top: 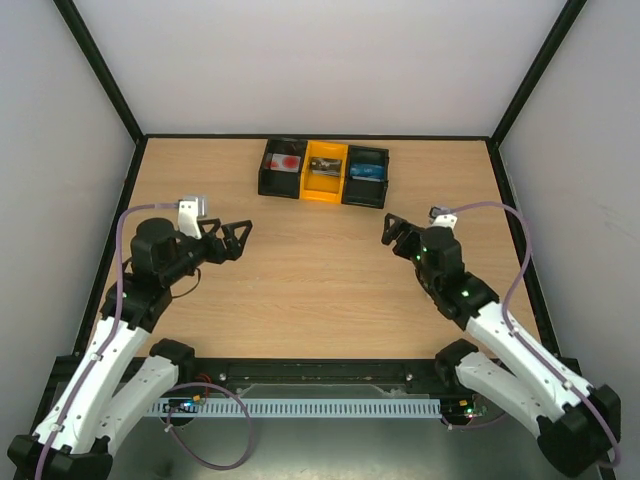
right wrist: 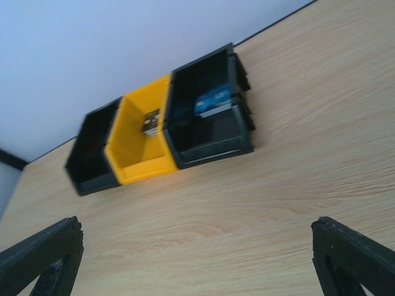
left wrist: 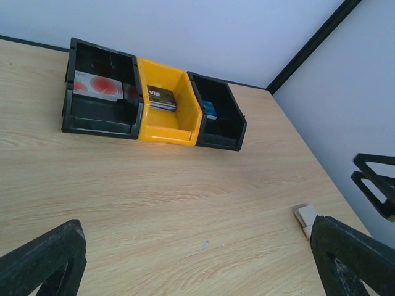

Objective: Take the credit cards out of the card holder

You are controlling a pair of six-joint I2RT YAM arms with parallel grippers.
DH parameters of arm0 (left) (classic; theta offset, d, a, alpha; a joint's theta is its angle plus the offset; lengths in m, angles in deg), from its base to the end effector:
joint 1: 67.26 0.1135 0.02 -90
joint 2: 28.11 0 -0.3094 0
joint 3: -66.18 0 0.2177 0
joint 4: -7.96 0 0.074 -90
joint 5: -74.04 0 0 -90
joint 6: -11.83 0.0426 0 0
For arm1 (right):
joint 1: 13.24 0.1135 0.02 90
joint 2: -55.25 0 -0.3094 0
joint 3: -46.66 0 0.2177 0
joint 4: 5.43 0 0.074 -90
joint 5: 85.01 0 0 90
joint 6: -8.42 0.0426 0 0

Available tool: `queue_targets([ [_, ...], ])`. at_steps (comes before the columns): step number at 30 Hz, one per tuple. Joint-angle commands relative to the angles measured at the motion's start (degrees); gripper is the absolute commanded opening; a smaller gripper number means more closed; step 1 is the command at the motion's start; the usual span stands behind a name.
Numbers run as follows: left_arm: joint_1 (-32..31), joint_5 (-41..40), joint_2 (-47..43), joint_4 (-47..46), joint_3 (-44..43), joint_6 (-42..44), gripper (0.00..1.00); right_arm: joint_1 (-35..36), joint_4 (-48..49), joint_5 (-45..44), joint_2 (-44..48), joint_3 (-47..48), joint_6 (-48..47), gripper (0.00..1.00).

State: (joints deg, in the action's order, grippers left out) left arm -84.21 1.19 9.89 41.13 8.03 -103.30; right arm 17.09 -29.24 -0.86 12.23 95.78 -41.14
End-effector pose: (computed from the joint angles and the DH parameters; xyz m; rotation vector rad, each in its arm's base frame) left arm 0.0846 -0.0389 0.3531 0.0891 1.8568 -0.7867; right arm 0.1067 0.0574 0.3123 0.2439 1.9329 0.7424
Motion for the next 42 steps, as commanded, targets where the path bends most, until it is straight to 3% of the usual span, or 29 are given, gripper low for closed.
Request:
queue_targets([
  [1, 0.4, -0.1, -0.5, 0.5, 0.8, 0.1, 1.00, -0.3, 7.2, -10.8, -6.8, -0.1, -2.0, 1.00],
  [4, 0.4, -1.0, -0.8, 1.1, 1.5, 0.3, 1.00, -0.6, 12.5, -13.5, -12.8, 0.7, -5.3, 0.90],
  [7, 0.4, -1.8, -1.0, 2.1, 1.7, 0.9, 1.00, -2.6, 15.8, -13.7, -20.9, 3.3, -6.6, 0.67],
  [11, 0.3, -3.2, -1.2, 3.3, 1.8, 2.2, 1.00, -7.6, 19.9, -5.7, -31.2, 8.0, -4.9, 0.55],
  [18, 0.3, -5.7, -2.2, 3.9, 3.1, 3.6, 1.00, -9.7, 21.0, -4.4, -50.0, 20.4, -5.2, 0.50],
  [24, 0.1, -6.1, -3.6, 4.1, 3.2, 3.9, 1.00, -10.1, 16.7, -9.4, -62.9, 31.4, -5.2, 0.57],
  [32, -2.0, -8.3, -4.6, 4.7, 3.1, 3.9, 1.00, -10.1, 12.8, -15.4, -71.1, 39.8, -8.9, 0.57],
  [42, -2.1, -9.3, -5.0, 4.7, 3.3, 3.7, 1.00, -10.1, 8.5, -13.8, -73.3, 43.5, -8.4, 0.32],
])
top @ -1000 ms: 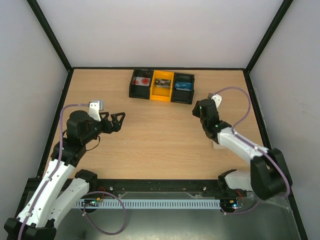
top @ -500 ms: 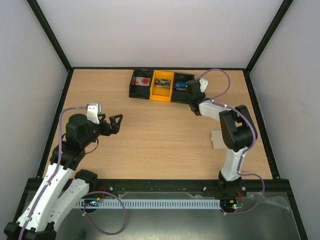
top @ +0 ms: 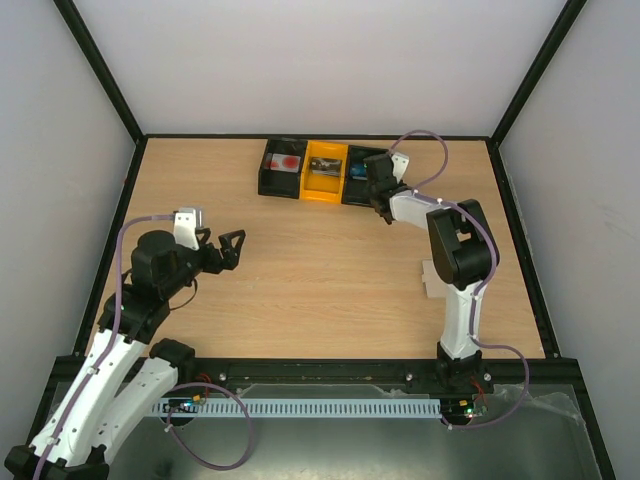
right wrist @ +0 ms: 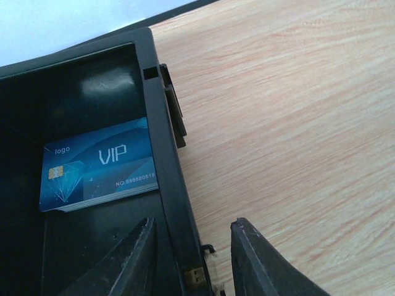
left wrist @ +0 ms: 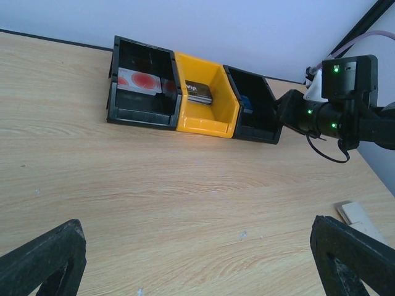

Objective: Take the credit cards out of the card holder

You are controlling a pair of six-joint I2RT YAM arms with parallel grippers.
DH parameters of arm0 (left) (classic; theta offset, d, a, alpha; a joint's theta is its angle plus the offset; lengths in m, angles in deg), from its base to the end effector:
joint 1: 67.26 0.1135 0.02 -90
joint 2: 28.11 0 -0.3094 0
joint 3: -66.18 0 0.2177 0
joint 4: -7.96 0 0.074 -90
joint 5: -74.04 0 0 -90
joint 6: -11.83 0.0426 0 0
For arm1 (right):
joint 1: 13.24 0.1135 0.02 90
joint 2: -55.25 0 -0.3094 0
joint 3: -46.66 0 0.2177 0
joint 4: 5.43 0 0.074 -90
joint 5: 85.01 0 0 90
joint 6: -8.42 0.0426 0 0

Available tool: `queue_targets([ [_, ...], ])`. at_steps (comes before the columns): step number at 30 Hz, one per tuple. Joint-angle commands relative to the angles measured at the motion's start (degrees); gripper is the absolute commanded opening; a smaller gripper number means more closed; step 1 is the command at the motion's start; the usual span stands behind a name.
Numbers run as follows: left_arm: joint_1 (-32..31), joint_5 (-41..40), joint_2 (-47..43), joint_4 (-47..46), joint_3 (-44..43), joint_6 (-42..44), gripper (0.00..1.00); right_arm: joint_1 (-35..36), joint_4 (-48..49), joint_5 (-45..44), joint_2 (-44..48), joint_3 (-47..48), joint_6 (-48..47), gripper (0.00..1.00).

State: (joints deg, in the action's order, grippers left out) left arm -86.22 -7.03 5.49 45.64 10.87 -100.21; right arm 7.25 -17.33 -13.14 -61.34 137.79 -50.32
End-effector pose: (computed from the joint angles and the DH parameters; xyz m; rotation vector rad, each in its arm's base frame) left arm 0.0699 -0.0310 0.3333 0.0605 1.8943 -0.6379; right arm 0.4225 0.1437 0.2271 0.3764 2.1573 0.1579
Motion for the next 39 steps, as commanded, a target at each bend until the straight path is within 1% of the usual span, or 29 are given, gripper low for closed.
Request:
queue_targets([
  [1, -0.1, -1.2, -0.6, 0.2, 0.5, 0.6, 1.00, -0.3, -3.9, -1.6, 0.5, 1.4, 1.4, 0.30],
  [7, -0.1, -0.9, -0.8, -0.2, 0.7, 0.6, 1.00, -0.1, -6.3, -2.3, 3.6, -1.0, 4.8, 0.23],
  [14, 0.0, -0.5, -0.6, -0.3, 1.0, 0.6, 1.00, 0.7, -7.5, -2.7, 8.1, -6.1, 8.1, 0.15],
  [20, 0.0, -0.4, -0.7, -0.4, 1.1, 0.6, 1.00, 1.7, -9.3, -3.1, 12.9, -10.9, 10.3, 0.16],
  [28, 0.0, -0.2, -0.7, -0.4, 1.2, 0.6, 1.00, 3.9, -6.0, -1.9, 21.8, -23.0, 10.1, 0.16],
  [33, 0.0, -0.2, -0.6, -0.5, 1.2, 0.6, 1.00, 4.4, -6.4, -2.1, 27.3, -29.6, 10.4, 0.16],
  [39, 0.1, -0.2, -0.4, -0.4, 1.2, 0.5, 1.00, 4.5, -5.7, -1.2, 32.1, -34.6, 11.0, 0.16],
])
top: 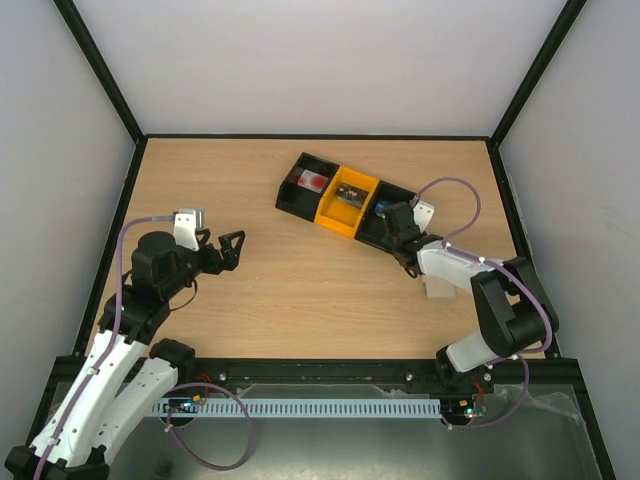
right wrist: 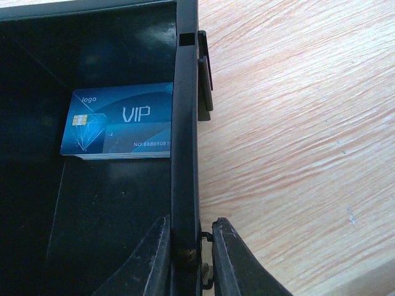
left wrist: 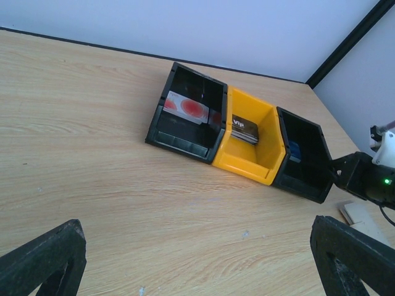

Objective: Take the credit cards out of the card holder

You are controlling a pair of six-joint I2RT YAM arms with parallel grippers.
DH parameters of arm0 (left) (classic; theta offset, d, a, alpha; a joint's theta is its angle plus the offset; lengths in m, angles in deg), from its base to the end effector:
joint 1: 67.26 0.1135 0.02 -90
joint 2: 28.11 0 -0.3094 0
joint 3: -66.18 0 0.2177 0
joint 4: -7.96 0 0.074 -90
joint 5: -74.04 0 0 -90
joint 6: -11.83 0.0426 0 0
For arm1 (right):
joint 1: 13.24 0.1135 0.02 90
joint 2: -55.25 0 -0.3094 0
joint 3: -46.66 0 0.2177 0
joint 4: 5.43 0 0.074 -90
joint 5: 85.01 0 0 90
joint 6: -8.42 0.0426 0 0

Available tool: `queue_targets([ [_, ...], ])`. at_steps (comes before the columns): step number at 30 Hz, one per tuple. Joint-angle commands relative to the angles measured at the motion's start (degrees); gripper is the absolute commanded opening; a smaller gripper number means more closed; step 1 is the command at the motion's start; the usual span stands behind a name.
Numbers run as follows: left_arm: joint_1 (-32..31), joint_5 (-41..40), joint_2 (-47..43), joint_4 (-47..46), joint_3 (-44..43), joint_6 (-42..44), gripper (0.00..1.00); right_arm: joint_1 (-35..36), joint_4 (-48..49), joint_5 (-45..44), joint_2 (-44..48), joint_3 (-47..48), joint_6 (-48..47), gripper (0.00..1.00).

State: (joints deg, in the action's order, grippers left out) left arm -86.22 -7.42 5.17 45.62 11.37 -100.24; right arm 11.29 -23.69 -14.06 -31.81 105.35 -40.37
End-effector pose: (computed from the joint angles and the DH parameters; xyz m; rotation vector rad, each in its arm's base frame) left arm 0.0693 -0.0305 0.3309 0.0549 1.8967 -0.6316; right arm 0.2552 0.1012 0.2360 0.4917 2.2825 0.1745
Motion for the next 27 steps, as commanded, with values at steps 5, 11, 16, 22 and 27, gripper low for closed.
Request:
queue_targets([
  [5, 0.1, 0.1, 0.0, -0.4, 0.6, 0.6, 1.00, 0.4, 0.4, 0.6, 4.2, -4.2, 1.6, 0.27],
  [11, 0.0, 0.0, 0.1, -0.4, 0.6, 0.6, 1.00, 0.4, -5.0, -1.0, 7.8, -4.0, 3.8, 0.54],
  [16, 0.1, 0.0, 0.1, -0.4, 0.7, 0.6, 1.00, -0.4, -9.4, -2.1, 13.0, -7.2, 7.3, 0.69],
  [22, 0.3, 0.1, 0.1, -0.4, 0.7, 0.7, 1.00, -5.8, -10.7, -0.8, 19.1, -10.7, 8.5, 0.74],
  [27, 0.3, 0.1, 0.1, -0.4, 0.6, 0.6, 1.00, -7.6, -10.6, -2.5, 21.5, -14.1, 10.4, 0.78],
])
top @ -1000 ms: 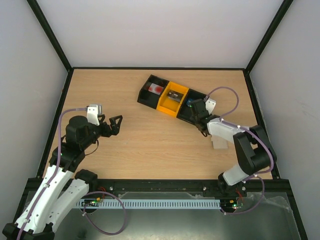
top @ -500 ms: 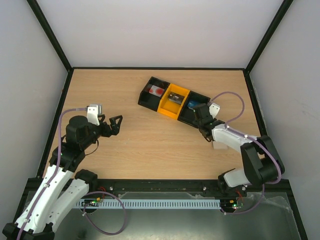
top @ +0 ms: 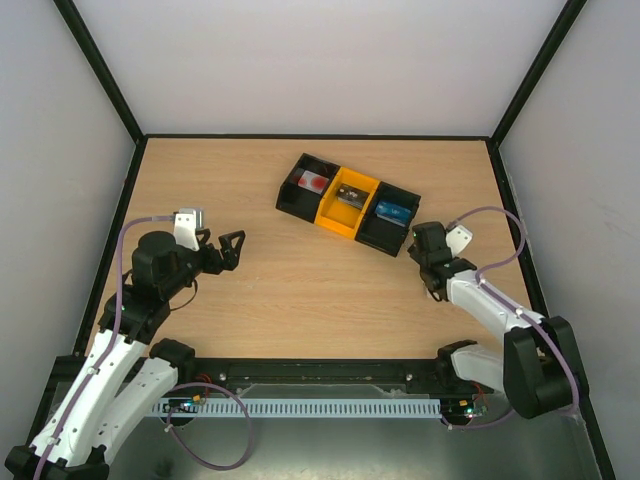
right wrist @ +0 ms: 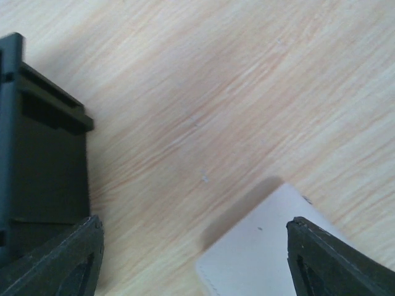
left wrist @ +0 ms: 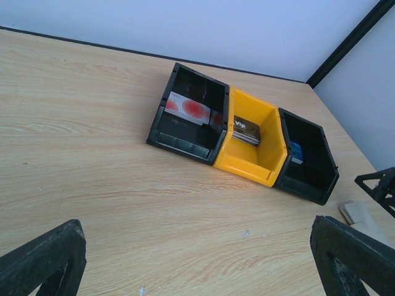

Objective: Take the credit cards out of the card holder

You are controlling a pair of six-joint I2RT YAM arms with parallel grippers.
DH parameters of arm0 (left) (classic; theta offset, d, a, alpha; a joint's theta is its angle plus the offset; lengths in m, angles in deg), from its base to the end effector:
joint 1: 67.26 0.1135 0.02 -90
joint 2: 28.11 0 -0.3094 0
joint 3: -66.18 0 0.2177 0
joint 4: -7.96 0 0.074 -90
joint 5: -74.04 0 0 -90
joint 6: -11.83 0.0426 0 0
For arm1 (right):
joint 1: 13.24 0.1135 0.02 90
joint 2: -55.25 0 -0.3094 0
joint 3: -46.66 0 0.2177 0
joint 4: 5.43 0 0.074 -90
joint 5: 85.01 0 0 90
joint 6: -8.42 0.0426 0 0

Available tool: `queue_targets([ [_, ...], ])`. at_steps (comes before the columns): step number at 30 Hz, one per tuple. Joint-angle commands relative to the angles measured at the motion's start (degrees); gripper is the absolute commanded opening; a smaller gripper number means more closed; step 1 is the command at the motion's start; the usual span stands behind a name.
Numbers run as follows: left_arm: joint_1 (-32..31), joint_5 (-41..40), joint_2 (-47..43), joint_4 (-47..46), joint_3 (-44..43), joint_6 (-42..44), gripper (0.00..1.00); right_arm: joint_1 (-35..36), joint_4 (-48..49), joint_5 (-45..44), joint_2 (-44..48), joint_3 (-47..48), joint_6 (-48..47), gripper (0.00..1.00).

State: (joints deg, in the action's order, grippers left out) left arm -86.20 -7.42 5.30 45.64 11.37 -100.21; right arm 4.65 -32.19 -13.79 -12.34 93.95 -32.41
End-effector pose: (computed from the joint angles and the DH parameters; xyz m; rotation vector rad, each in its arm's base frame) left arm 0.0697 -0.0306 0.3307 0.0548 1.8992 -0.6305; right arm 0.1794 0.0435 0.2403 0.7771 2.2115 0.1857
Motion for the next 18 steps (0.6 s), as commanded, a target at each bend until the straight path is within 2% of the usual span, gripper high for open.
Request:
queue_targets([
  [1, 0.3, 0.2, 0.0, -0.4, 0.6, 0.6, 1.00, -1.2, -1.9, -3.3, 2.4, -3.5, 2.5, 0.79],
  [4, 0.3, 0.3, 0.0, -0.4, 0.6, 0.6, 1.00, -3.0, 0.2, -3.5, 3.1, -5.9, 1.9, 0.81],
  [9, 0.3, 0.3, 0.0, -0.4, 0.6, 0.6, 1.00, -8.6, 6.0, 2.9, 2.8, -9.8, -0.6, 0.86],
  [14, 0.3, 0.3, -0.2, -0.3, 0.6, 0.6, 1.00, -11.0, 6.6, 4.5, 1.1, -9.0, -1.7, 0.92],
  [18, 0.3, 0.3, -0.3, -0.4, 0.6, 0.7, 1.00, -11.6, 6.2, 7.9, -2.1, -7.4, -2.6, 0.94],
])
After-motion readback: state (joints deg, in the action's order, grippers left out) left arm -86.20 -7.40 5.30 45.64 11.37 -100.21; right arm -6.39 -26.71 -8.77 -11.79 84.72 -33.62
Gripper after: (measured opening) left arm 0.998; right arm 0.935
